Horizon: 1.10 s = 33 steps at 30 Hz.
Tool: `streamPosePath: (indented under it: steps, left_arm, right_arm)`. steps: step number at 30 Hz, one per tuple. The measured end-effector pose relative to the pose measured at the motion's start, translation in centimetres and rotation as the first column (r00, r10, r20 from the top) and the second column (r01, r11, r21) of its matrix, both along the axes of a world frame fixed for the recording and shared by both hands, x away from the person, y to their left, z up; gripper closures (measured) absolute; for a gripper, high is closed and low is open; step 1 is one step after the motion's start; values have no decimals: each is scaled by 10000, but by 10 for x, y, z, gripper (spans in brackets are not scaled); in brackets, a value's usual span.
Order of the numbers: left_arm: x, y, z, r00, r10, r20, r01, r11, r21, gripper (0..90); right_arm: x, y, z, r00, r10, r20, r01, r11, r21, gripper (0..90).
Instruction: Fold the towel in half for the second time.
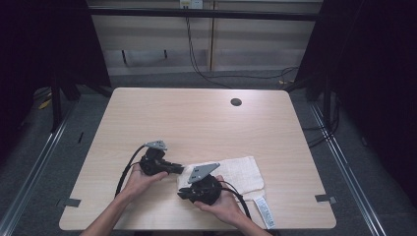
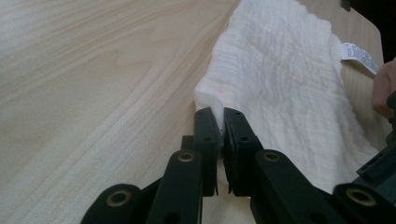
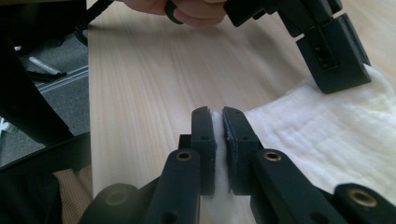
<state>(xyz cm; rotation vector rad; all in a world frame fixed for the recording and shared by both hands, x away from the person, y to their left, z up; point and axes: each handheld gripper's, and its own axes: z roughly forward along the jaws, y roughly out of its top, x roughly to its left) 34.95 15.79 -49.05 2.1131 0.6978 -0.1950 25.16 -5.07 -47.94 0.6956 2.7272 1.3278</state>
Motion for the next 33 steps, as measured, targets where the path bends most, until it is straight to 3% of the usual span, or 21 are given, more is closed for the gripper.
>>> streamPosePath:
  steps: [2, 7, 10, 19, 24, 28, 33]
  left_arm:
    - [1, 3, 4, 10000, -9, 57, 10, 9997, -247, 849]
    - [2, 9, 13, 9990, 424, 145, -418, 9983, -403, 852]
    - [1, 9, 18, 9981, 461, 407, -455, 9988, -167, 853]
    - [2, 24, 45, 9935, 1034, 471, -994, 9918, -797, 854]
    - [3, 30, 50, 9908, 1281, 445, -1250, 9899, -673, 854]
    - [1, 34, 57, 9906, 1266, 519, -1231, 9902, -657, 854]
    - [1, 41, 72, 9897, 1259, 679, -1210, 9901, -714, 852]
  right_arm:
    - [0, 0, 3, 10000, -42, 56, 42, 10000, 87, 839]
    - [-1, 6, 8, 9999, 30, 145, -32, 9998, 180, 840]
    - [0, 8, 14, 9997, -9, 239, 2, 9996, 284, 841]
    - [4, 15, 35, 9987, -14, 515, -17, 9982, 601, 843]
    - [8, 20, 48, 9985, -42, 554, -7, 9962, 875, 844]
    - [9, 24, 56, 9980, -16, 631, -44, 9955, 944, 847]
    - [10, 31, 70, 9969, 48, 786, -156, 9905, 1366, 847]
